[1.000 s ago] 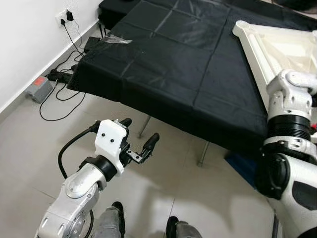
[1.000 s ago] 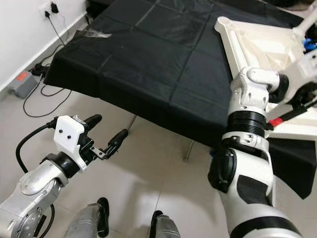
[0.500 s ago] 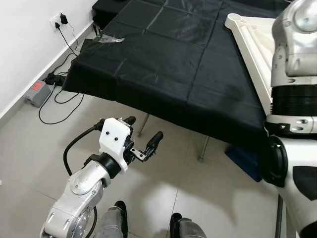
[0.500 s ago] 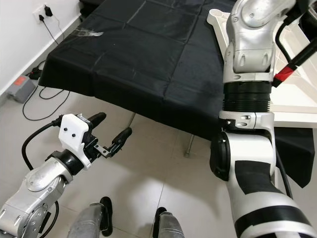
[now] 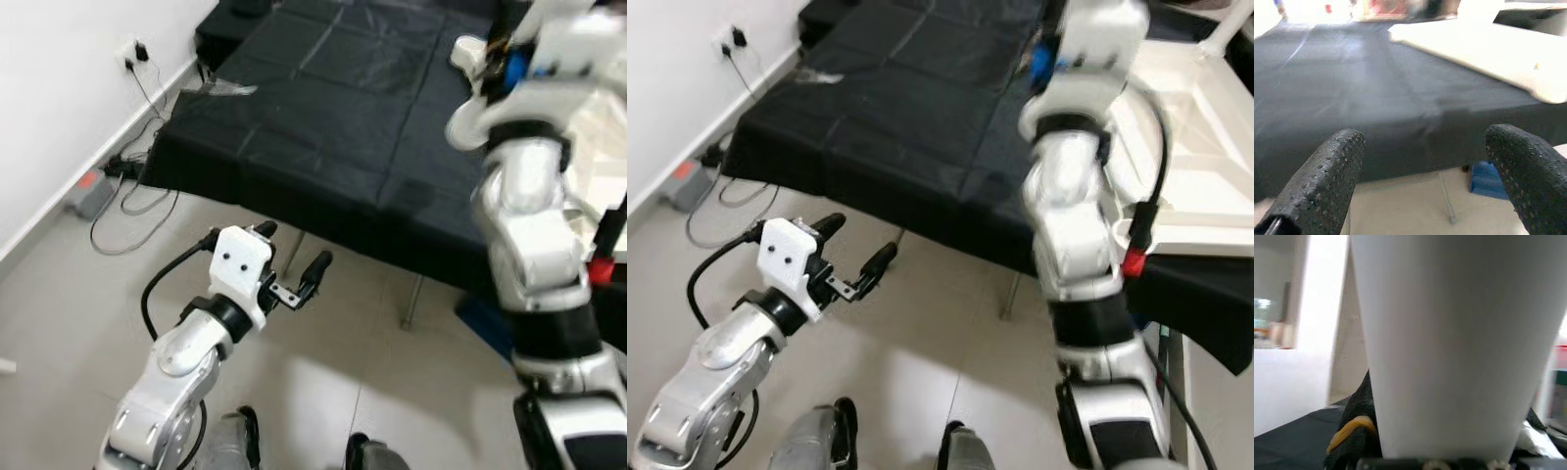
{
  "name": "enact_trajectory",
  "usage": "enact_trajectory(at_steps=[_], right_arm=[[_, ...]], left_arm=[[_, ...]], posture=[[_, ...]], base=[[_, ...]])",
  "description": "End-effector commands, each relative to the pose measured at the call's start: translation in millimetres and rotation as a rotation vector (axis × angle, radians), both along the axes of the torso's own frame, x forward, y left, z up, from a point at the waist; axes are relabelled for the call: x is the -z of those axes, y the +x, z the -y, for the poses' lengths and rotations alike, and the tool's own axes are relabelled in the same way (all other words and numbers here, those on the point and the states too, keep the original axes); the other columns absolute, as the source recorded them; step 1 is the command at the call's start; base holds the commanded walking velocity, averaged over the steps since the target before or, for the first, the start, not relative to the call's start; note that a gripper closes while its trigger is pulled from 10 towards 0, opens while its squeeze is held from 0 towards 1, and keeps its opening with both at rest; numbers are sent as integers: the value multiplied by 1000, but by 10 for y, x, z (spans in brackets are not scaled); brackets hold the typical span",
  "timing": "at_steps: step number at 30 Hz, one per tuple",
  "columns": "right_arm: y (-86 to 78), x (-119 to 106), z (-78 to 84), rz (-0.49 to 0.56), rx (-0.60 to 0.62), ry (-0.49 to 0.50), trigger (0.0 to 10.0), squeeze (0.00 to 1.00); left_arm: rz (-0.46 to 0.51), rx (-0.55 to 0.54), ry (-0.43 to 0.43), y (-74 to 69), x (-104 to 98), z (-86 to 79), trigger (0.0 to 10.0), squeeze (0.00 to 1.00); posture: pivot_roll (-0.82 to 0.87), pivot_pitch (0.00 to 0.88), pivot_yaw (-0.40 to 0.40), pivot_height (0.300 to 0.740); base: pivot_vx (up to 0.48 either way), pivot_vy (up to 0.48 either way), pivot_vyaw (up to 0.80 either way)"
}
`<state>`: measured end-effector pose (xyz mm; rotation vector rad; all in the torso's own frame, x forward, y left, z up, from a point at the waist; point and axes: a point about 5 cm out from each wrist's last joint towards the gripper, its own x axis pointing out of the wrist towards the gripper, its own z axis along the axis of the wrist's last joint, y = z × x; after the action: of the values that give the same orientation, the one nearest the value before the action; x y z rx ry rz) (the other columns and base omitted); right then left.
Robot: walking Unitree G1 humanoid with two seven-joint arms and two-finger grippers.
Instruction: Building children table
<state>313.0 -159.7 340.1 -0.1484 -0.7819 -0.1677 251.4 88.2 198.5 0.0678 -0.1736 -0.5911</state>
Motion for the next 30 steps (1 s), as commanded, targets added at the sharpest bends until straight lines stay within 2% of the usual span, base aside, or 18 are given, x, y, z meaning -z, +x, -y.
enact_trajectory(at_steps=[1,4,6,7,9,12,13,17,25,30], right_arm=[[-61,-39,50,24,3,25,10000,0],[-63,-34,57,23,6,31,10000,0],[-64,-24,82,16,15,32,10000,0],[-64,-24,82,16,15,32,10000,0],[-75,-15,97,8,11,29,10000,0],[-116,3,117,-7,5,15,10000,0],[-116,3,117,-7,5,15,10000,0],[-129,56,100,-28,-5,29,10000,0],[-105,196,55,-94,-28,56,10000,0],[-104,236,10,-123,-50,46,10000,0]], left_arm=[[8,-14,1,37,16,9,10000,0],[15,-24,-2,62,4,-1,10000,0],[29,-59,-2,160,-39,-45,10000,0],[29,-59,-2,160,-39,-45,10000,0],[42,-90,-3,210,-66,-76,10000,0],[40,-188,-19,357,-110,-192,10000,0],[40,-188,-19,357,-110,-192,10000,0],[15,-261,-65,465,-133,-297,10000,0],[-8,-264,-51,506,-88,-325,10000,0],[-20,-310,-54,561,-92,-354,10000,0]], posture=[[135,105,-28,740],[135,105,-28,740],[134,75,-27,740],[134,75,-27,740],[134,75,-27,740],[127,68,-18,740],[127,68,-18,740],[134,62,-21,740],[130,68,-21,740],[129,74,-20,740]], base=[[0,0,-800],[0,0,-800],[0,0,-800],[0,0,-800],[0,0,-800],[325,-87,-800],[401,-262,-800],[432,0,0],[417,0,0],[0,0,0]])
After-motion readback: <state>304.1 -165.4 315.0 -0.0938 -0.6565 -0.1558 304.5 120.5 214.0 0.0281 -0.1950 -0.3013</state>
